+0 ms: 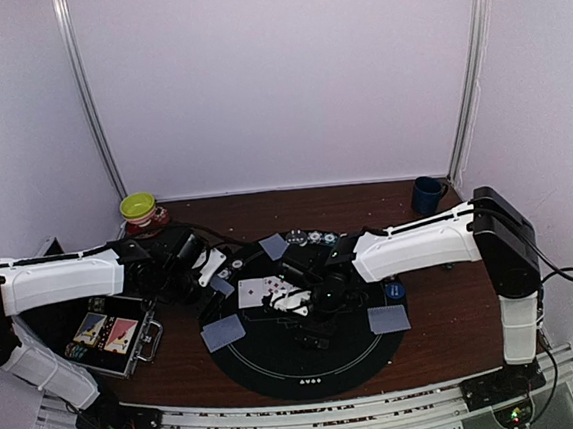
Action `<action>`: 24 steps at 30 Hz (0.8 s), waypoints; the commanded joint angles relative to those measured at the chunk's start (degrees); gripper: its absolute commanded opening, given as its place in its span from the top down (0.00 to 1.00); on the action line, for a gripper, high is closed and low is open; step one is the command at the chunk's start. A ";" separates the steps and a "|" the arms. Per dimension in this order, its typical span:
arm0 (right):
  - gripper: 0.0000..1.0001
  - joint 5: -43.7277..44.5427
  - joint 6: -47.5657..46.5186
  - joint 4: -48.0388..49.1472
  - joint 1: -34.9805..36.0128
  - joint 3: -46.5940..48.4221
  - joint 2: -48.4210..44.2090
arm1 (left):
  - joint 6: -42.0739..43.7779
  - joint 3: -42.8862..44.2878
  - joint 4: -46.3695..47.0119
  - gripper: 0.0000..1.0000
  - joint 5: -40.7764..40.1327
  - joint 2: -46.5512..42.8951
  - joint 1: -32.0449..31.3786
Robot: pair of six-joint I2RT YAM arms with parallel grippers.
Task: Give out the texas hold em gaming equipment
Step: Pick up the all-in button from the poker table mat.
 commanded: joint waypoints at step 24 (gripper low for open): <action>0.19 -1.55 0.78 -1.30 -2.59 0.88 3.12 | -0.15 -0.20 1.67 0.35 -0.55 -1.20 0.42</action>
